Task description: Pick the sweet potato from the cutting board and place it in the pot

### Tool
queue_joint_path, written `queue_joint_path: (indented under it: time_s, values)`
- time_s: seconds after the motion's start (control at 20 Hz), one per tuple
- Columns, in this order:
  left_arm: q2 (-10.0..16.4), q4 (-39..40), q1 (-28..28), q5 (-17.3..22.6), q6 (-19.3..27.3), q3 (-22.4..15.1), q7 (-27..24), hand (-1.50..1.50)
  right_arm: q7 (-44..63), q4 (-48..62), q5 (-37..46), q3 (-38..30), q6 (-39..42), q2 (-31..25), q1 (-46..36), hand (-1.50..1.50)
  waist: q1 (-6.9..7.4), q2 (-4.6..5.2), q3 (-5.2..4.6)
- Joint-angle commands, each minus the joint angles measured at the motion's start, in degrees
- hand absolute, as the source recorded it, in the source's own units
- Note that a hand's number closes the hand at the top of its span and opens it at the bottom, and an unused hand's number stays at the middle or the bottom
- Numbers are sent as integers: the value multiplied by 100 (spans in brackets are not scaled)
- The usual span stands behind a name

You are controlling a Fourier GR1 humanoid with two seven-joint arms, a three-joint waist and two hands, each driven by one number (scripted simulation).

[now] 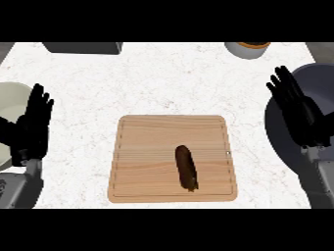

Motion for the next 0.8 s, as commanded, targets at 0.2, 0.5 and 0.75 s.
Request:
queue_joint_path:
  time_s: [0.2,0.5,0.75]
  values:
    - [86,-532,-753,-93,-530,-288,-241,0,753,-121,104,1607,2107,-409,-1743,150,641,80,190]
    - [-103,-638,-1101,-5,-670,-414,-182,0,-407,-56,2114,2561,3097,-1727,-2583,-150,406,137,218]
    - [101,-477,-969,158,-925,-113,-238,0,-2176,258,2747,2998,3521,-1766,-2883,-150,229,109,223]
